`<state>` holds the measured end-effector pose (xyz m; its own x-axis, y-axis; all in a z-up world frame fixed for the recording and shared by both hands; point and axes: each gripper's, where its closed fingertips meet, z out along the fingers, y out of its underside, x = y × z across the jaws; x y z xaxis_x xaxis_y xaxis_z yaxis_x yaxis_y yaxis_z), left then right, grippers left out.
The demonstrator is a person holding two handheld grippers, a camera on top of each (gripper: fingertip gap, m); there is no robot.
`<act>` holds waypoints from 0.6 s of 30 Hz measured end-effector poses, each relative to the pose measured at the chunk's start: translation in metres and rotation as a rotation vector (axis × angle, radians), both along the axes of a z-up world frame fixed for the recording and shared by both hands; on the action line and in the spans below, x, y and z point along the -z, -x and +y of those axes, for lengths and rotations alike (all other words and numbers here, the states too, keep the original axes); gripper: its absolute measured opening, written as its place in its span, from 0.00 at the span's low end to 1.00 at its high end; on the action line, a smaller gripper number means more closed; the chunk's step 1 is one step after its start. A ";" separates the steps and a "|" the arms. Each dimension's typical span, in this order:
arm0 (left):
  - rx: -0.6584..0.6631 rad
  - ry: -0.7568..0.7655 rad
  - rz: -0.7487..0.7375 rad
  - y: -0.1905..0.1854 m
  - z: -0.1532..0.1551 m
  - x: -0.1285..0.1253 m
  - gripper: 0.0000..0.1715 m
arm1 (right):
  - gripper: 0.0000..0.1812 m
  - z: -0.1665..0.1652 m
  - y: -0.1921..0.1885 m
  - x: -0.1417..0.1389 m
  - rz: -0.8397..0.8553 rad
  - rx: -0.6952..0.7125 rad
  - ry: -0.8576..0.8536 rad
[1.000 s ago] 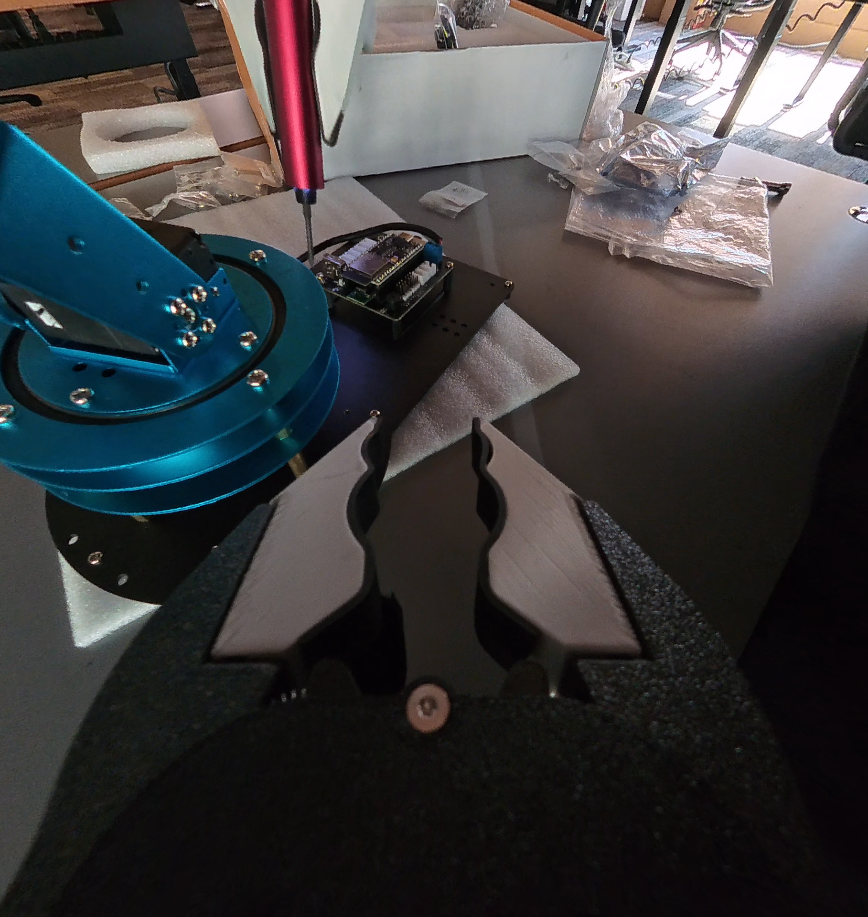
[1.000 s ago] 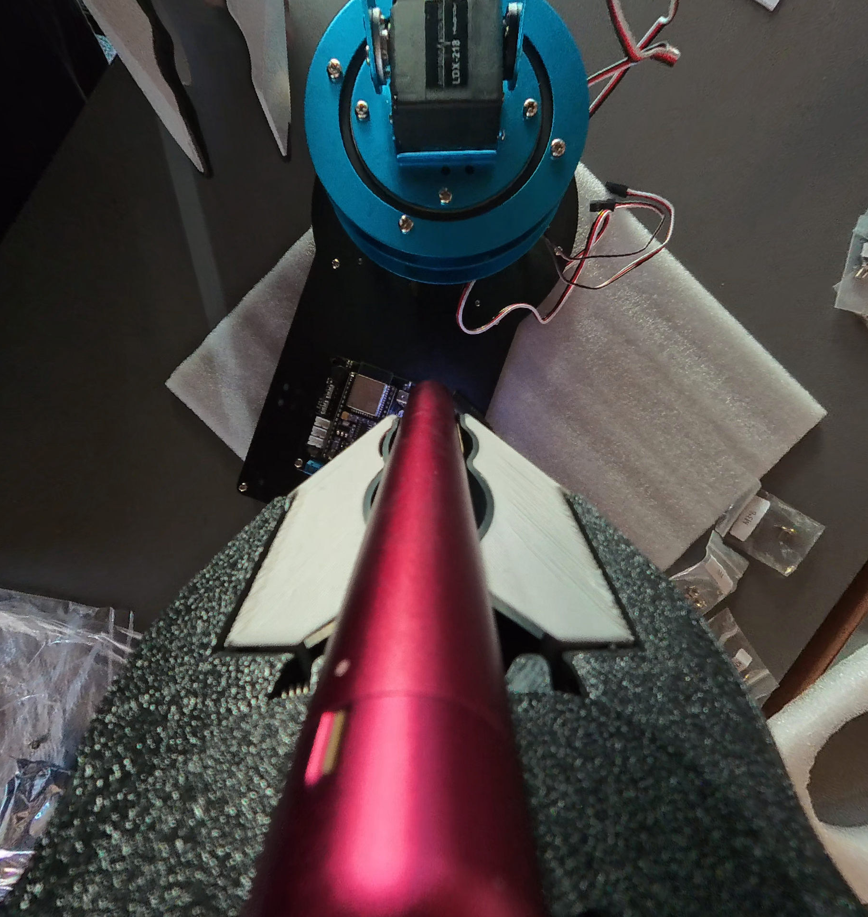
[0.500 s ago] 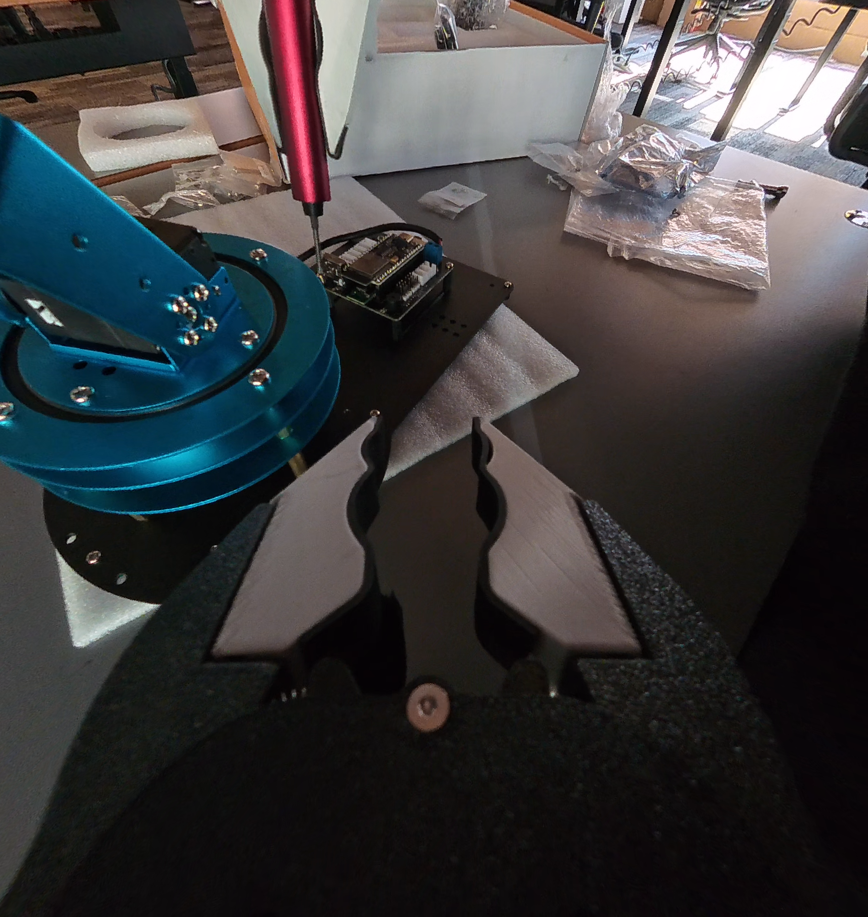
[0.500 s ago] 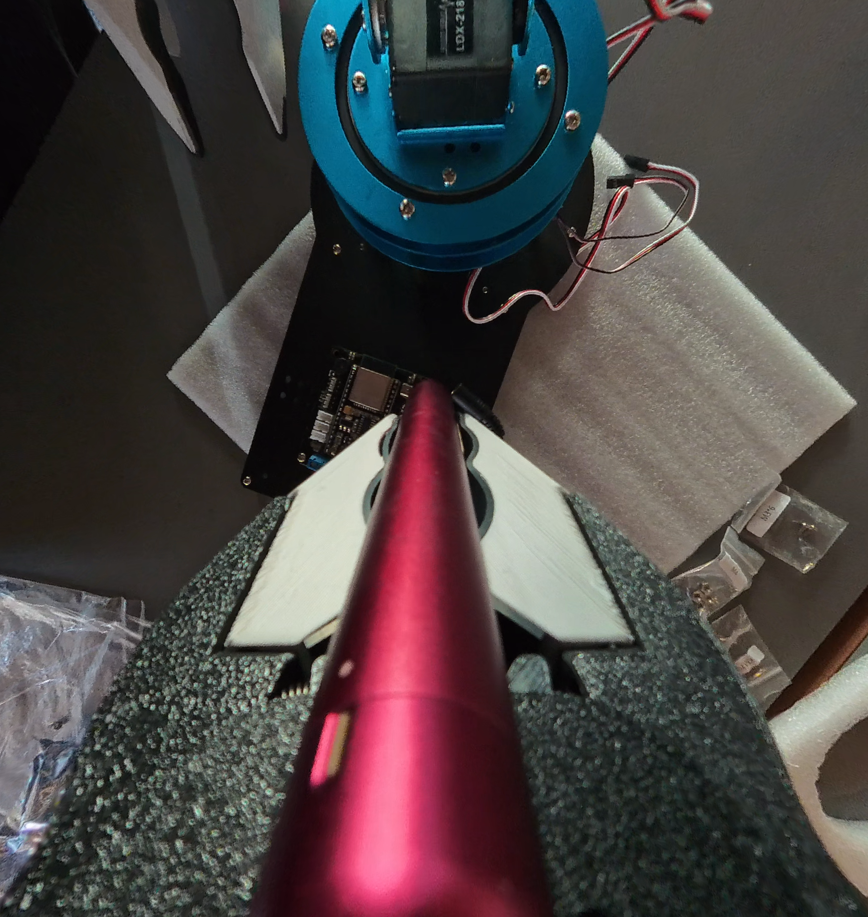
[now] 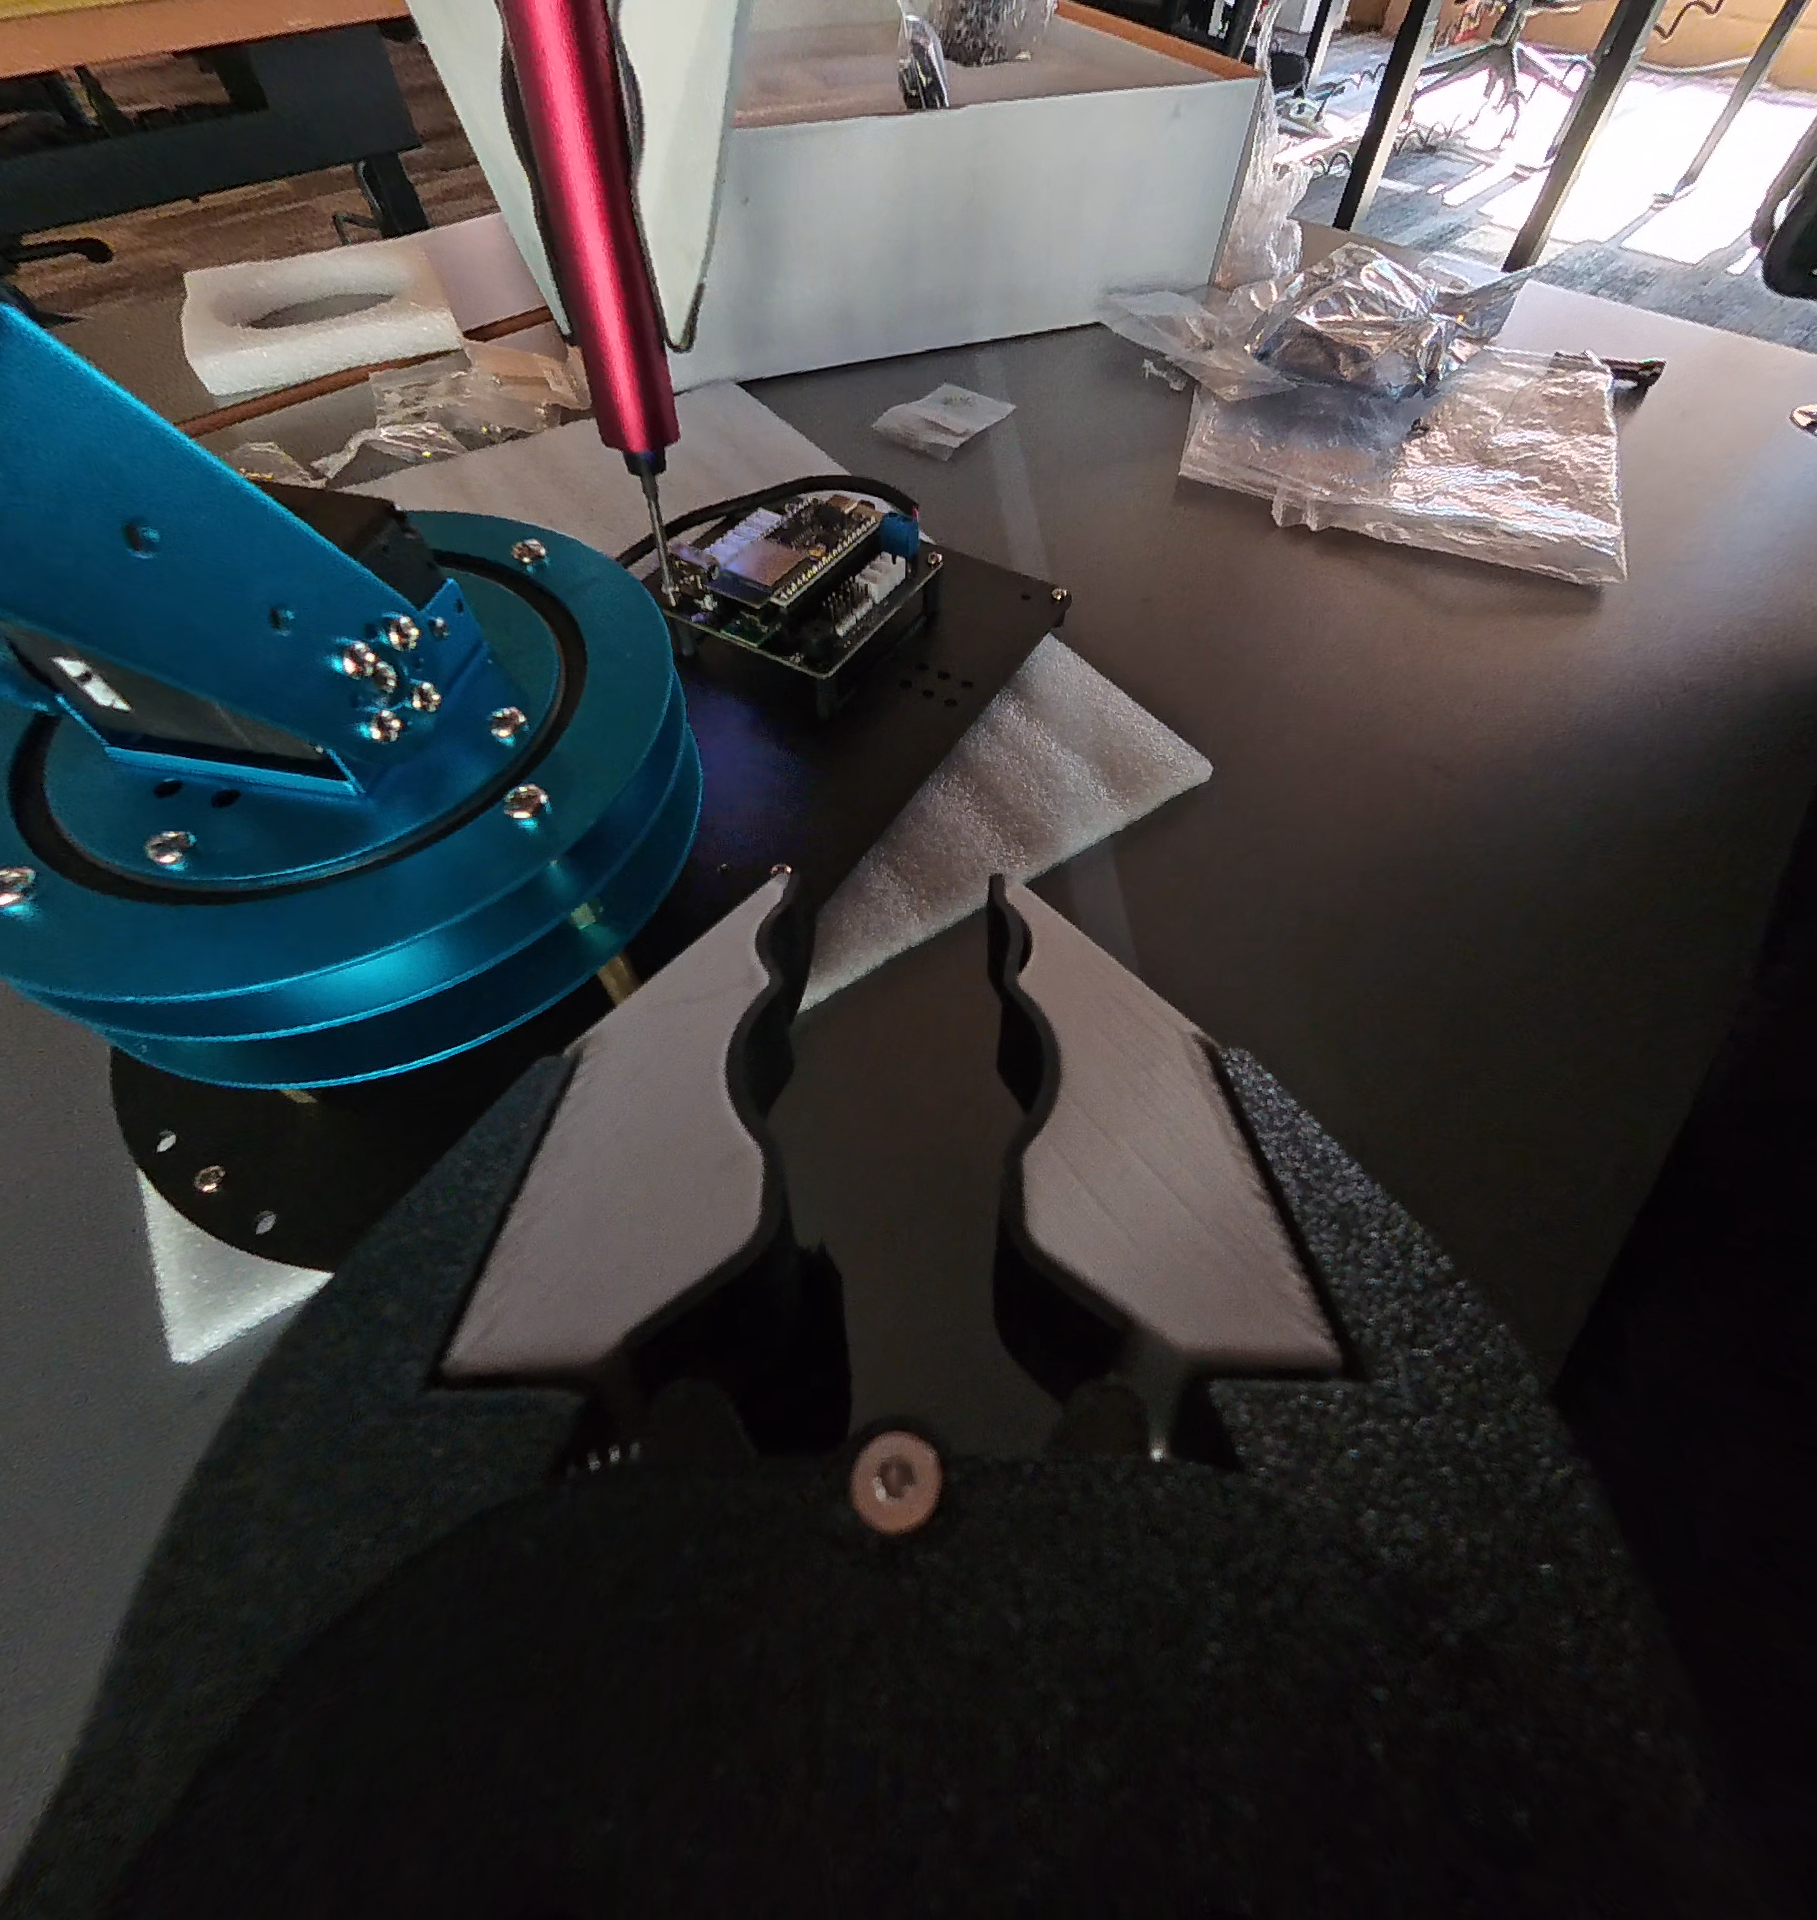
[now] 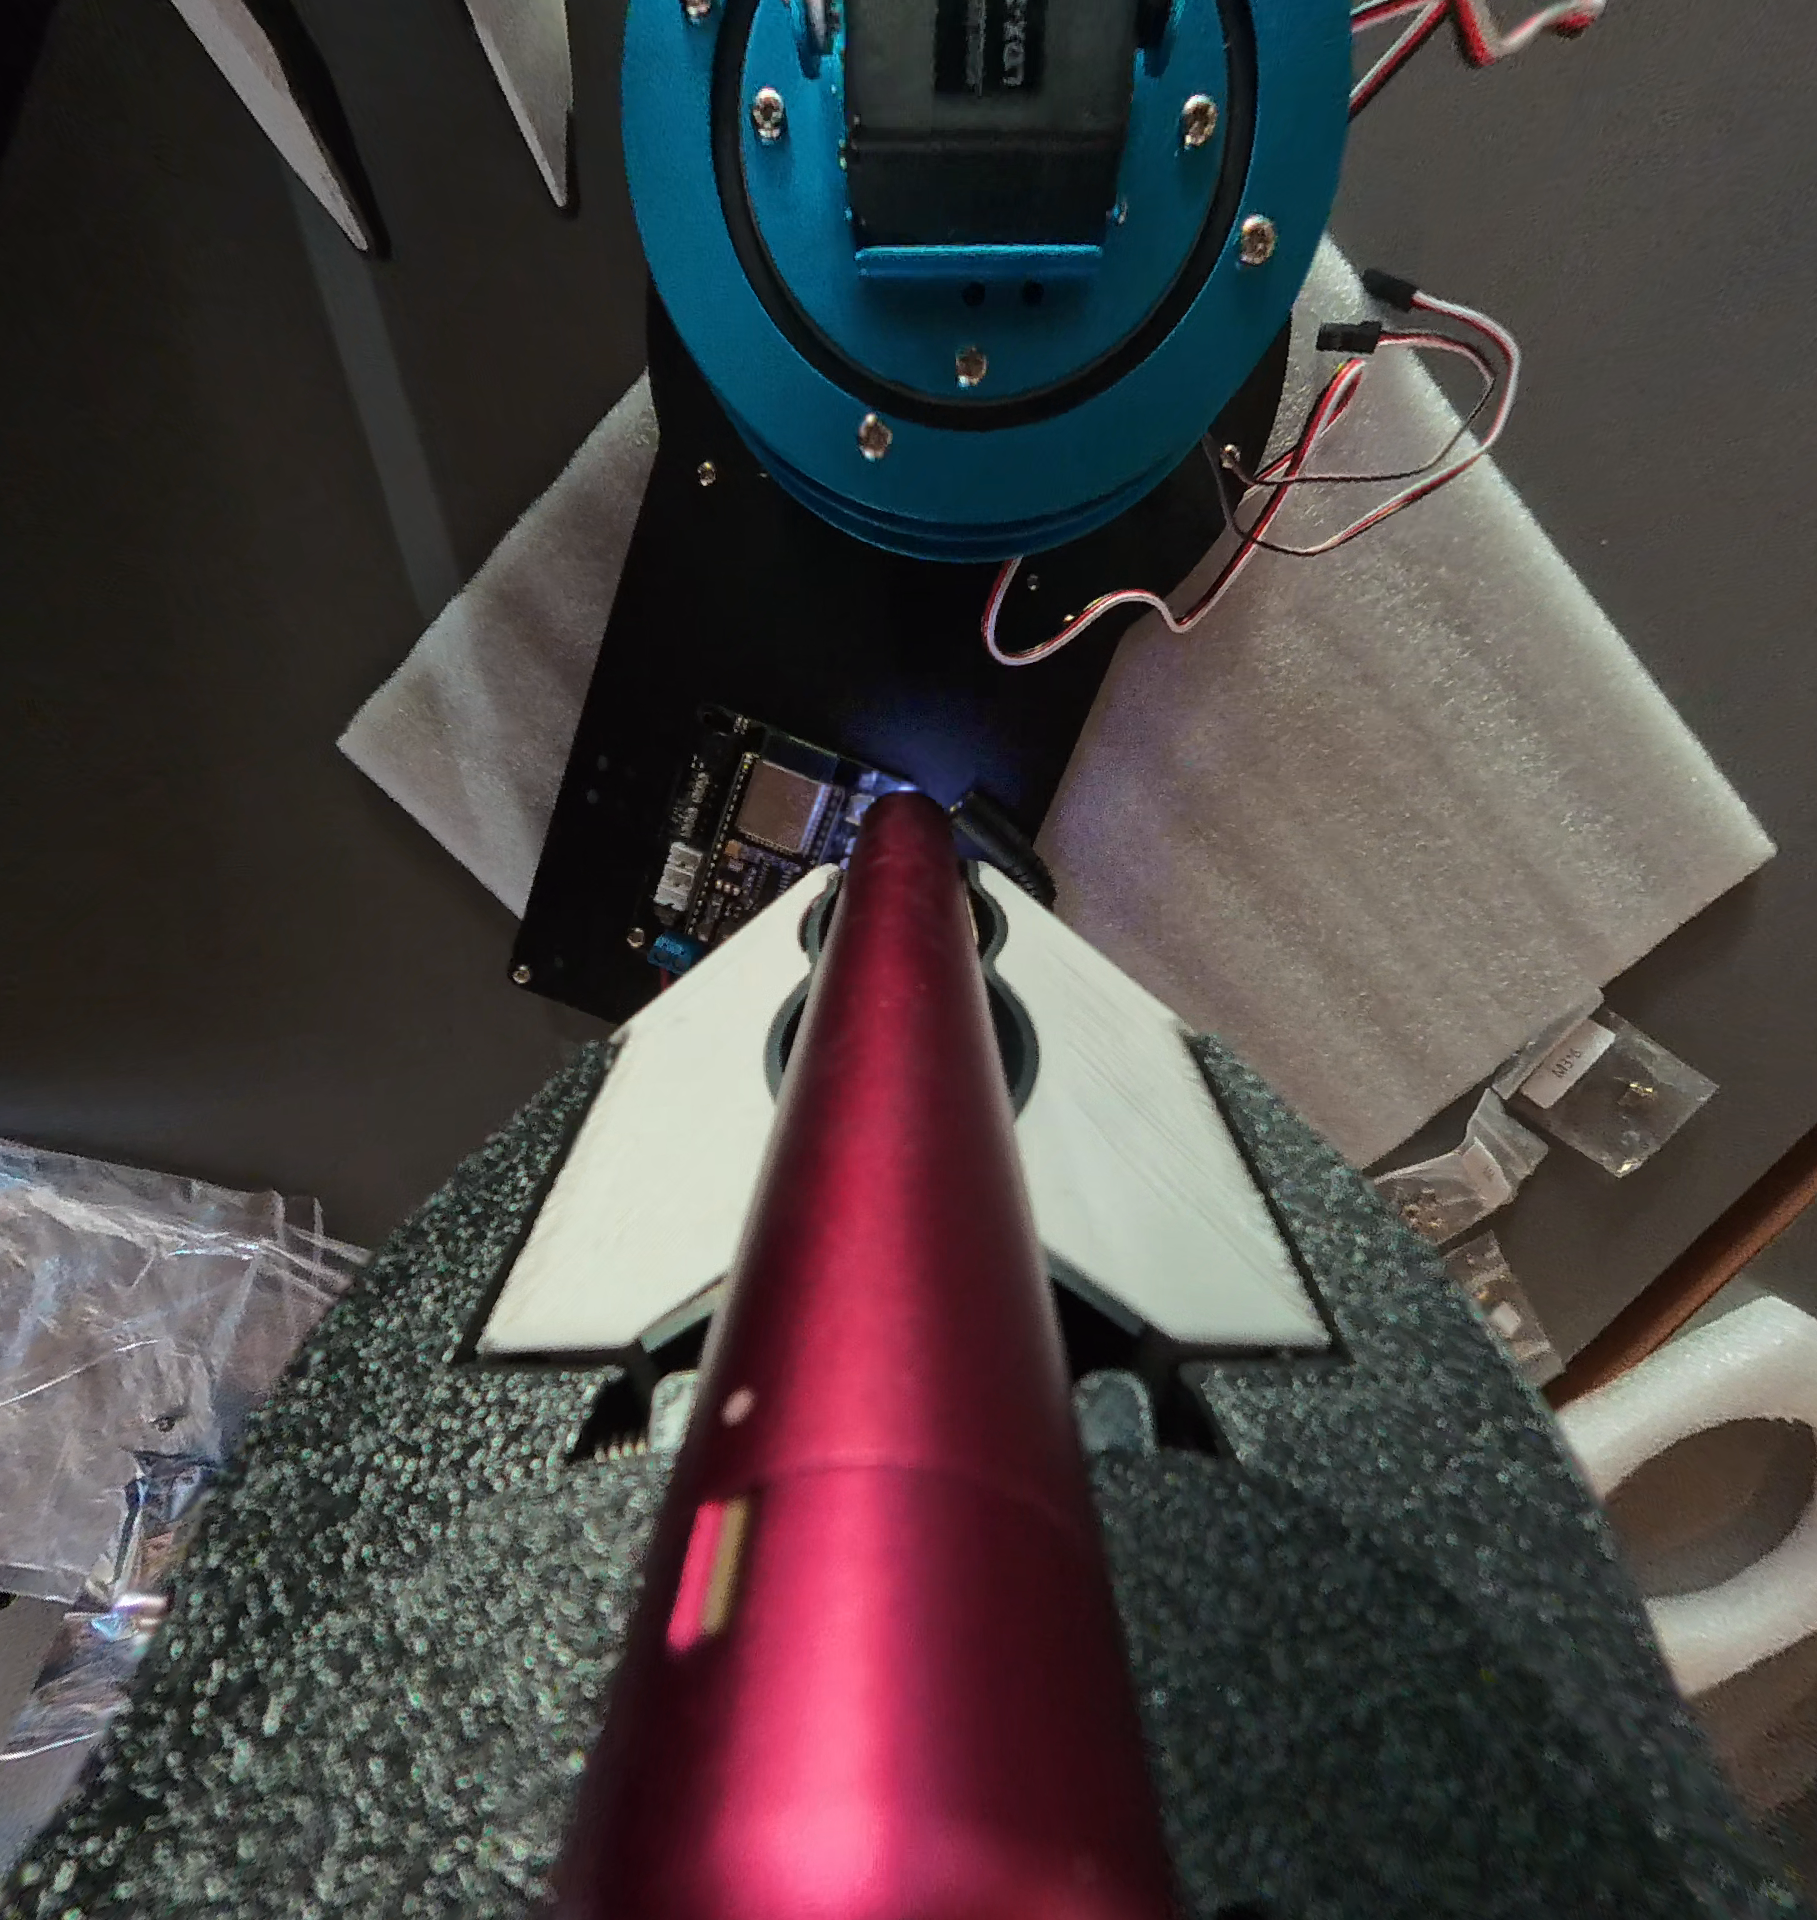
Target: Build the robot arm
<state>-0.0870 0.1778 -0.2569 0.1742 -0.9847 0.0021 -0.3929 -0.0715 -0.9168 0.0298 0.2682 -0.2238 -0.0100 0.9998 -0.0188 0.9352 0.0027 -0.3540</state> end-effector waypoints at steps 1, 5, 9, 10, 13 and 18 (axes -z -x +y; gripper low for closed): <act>0.001 0.003 0.001 0.000 0.000 0.000 0.20 | 0.12 -0.001 0.000 0.000 -0.004 -0.005 -0.006; -0.004 0.027 -0.033 -0.005 0.001 -0.004 0.20 | 0.12 -0.002 0.000 0.000 0.002 0.003 -0.009; 0.015 0.020 -0.055 -0.011 -0.004 -0.008 0.20 | 0.12 -0.001 0.000 0.000 0.004 0.007 -0.014; 0.010 0.008 -0.054 -0.011 -0.004 -0.008 0.20 | 0.12 0.000 -0.001 0.001 0.000 0.004 -0.019; -0.001 -0.002 -0.066 -0.010 -0.004 -0.010 0.20 | 0.12 -0.001 0.000 0.001 0.002 0.005 -0.013; 0.001 0.007 -0.068 -0.010 -0.003 -0.010 0.20 | 0.12 0.000 0.000 0.000 0.012 0.014 0.001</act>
